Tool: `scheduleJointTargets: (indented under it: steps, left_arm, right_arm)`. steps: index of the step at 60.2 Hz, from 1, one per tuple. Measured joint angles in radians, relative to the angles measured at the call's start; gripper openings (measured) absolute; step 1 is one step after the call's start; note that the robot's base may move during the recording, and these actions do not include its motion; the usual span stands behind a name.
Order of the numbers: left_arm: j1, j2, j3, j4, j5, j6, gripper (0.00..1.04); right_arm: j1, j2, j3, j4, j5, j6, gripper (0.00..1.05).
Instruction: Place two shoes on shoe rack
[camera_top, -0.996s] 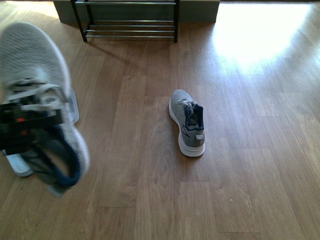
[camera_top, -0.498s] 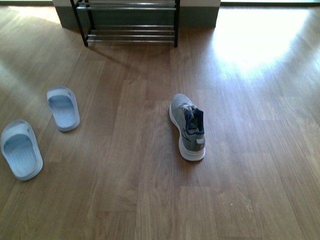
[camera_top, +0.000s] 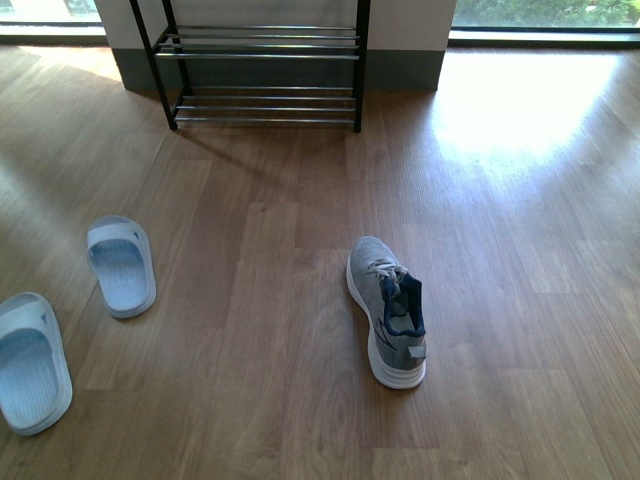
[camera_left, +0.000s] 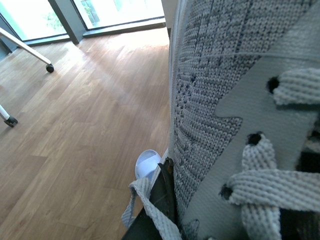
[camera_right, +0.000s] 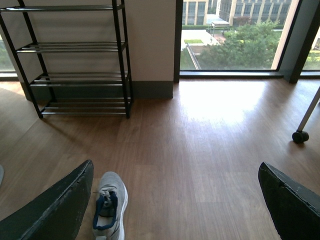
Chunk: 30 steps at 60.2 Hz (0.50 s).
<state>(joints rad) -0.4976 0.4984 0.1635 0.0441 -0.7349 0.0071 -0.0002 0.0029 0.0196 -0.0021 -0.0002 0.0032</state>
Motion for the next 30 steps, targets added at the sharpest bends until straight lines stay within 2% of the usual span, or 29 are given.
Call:
scheduleJointTargets:
  steps: [30]
  left_arm:
    - [-0.002, 0.001, 0.000, 0.000, 0.002, 0.001, 0.03]
  right_arm:
    - [0.000, 0.000, 0.000, 0.000, 0.003, 0.000, 0.96]
